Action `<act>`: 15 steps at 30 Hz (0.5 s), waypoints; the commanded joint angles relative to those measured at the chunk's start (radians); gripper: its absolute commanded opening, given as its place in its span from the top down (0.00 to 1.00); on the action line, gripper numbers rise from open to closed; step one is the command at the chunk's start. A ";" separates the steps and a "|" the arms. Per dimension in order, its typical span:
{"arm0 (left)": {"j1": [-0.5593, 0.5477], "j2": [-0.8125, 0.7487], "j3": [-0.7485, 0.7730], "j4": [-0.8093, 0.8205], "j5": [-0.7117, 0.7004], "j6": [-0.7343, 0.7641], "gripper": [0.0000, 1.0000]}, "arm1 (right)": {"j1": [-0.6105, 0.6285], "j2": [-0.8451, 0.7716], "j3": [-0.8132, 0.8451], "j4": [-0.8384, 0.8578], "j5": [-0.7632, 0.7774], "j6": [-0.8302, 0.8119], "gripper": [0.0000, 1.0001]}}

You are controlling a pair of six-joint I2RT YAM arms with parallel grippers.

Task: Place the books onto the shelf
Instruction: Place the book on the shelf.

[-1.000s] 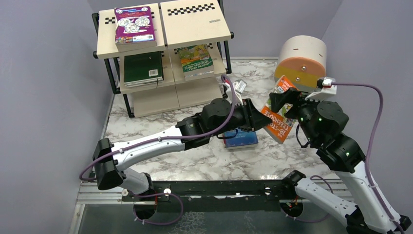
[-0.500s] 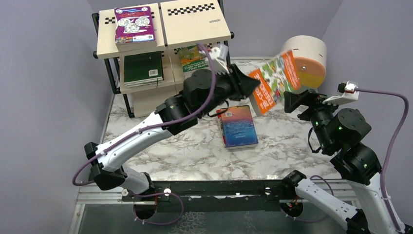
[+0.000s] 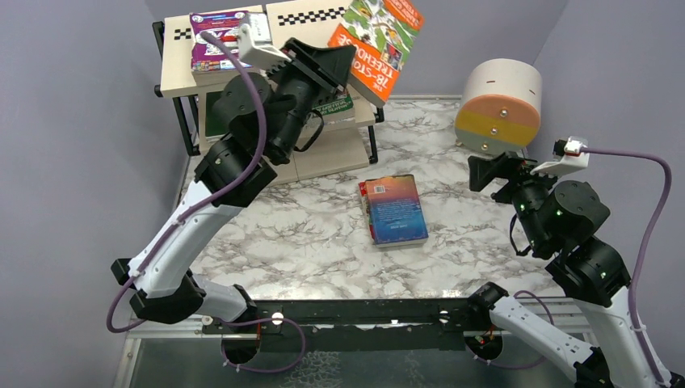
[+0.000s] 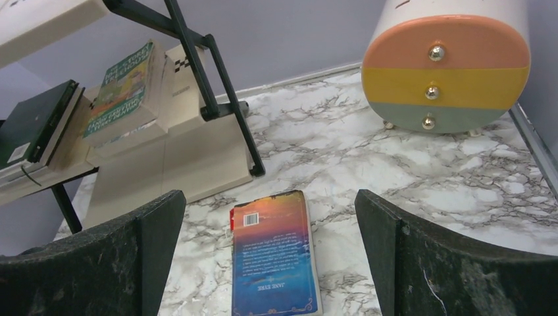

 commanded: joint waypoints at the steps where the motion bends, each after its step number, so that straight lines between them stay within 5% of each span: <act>1: 0.003 -0.082 0.098 0.134 -0.195 0.076 1.00 | 0.003 0.002 -0.024 -0.001 -0.052 0.006 0.00; 15: 0.004 -0.161 0.041 0.227 -0.407 0.267 1.00 | 0.003 0.019 -0.087 0.060 -0.160 0.021 0.01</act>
